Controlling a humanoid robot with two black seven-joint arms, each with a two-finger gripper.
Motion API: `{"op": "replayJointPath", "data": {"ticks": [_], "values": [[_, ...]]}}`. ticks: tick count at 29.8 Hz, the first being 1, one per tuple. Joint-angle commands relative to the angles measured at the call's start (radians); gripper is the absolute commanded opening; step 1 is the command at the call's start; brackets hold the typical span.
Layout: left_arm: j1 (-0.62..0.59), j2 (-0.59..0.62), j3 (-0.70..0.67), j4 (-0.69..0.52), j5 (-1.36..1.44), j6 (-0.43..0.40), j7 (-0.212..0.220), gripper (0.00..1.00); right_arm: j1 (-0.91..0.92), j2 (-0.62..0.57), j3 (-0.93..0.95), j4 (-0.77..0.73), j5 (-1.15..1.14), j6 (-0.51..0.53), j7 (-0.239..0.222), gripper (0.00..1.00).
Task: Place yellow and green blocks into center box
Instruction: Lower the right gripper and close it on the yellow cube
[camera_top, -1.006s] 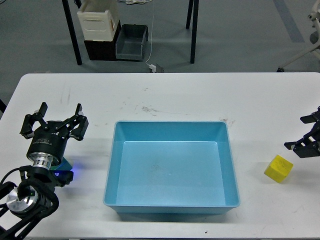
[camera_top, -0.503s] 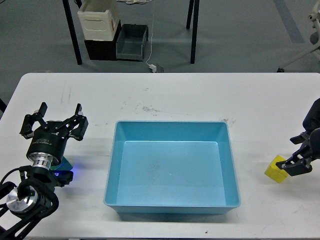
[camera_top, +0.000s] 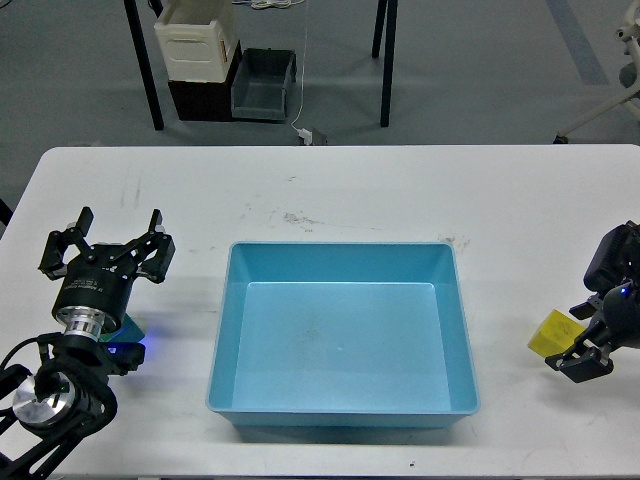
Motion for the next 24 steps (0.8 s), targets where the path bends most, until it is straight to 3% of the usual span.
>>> {"op": "replayJointPath", "data": {"ticks": [1,7,10,19,24], "values": [[0.0,0.0,0.0,0.0,0.0,0.0,0.0,1.0,0.0,0.015,-0.001,-0.026,-0.001,0.0,0.0,0.94],[0.0,0.0,-0.001,0.0,0.0,0.0,0.0,1.0,-0.013,0.038,-0.002,-0.037,0.001,0.0,0.0,0.85],[0.002,0.0,-0.001,0.0,0.0,0.0,0.0,1.0,-0.017,0.039,-0.004,-0.04,-0.016,0.0,0.0,0.58],[0.002,0.0,-0.001,0.0,0.0,0.0,0.0,1.0,0.009,0.045,0.022,-0.063,-0.05,0.0,0.0,0.15],[0.002,0.0,-0.001,0.0,0.0,0.0,0.0,1.0,0.101,0.03,0.125,-0.075,-0.036,-0.026,0.0,0.14]]}}
